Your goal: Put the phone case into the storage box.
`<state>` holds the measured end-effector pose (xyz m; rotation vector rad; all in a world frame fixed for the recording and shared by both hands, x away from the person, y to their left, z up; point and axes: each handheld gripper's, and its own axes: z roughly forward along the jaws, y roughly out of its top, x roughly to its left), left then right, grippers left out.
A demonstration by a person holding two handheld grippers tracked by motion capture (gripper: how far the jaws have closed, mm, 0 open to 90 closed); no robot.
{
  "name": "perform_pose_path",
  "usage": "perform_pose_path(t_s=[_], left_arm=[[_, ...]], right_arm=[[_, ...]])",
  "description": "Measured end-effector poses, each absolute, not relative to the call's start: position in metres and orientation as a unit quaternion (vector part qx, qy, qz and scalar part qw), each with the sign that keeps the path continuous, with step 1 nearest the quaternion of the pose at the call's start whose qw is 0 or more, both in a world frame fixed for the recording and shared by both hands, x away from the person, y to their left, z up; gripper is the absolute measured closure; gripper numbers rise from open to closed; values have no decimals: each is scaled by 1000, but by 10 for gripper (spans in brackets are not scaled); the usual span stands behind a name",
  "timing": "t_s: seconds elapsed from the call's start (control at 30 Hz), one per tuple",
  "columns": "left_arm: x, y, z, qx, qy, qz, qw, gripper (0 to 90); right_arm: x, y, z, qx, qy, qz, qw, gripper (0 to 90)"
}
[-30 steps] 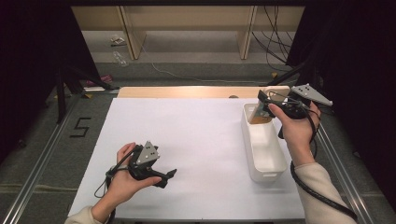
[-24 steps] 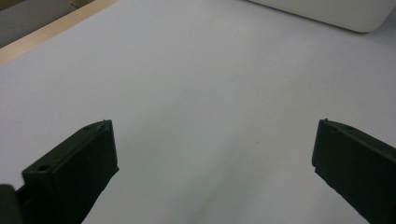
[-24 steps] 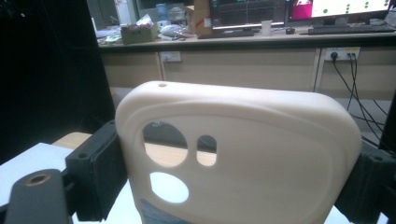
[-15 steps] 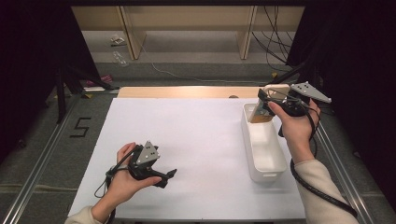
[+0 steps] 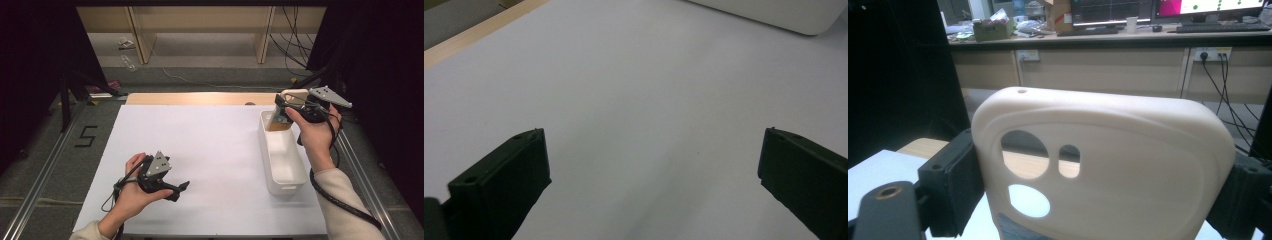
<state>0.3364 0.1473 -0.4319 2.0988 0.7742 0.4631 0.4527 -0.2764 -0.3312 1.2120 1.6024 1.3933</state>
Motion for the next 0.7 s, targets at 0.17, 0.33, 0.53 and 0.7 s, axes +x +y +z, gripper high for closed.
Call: perform_pose_path(t_s=[0.17,0.33,0.53,0.7], left_arm=[[336,148,-432,836,308,184,416,0],[336,147,-432,835,308,184,417,0],[337,147,-432,836,308,183,416,0],[337,148,-432,836,308,183,416,0]], right_arm=[[455,-276,-330,466,618,534,341,132],[457,-275,-331,467,618,533,339,132],[459,-275,-331,469,618,532,340,132],[461,-275,-331,469,619,530,340,132]])
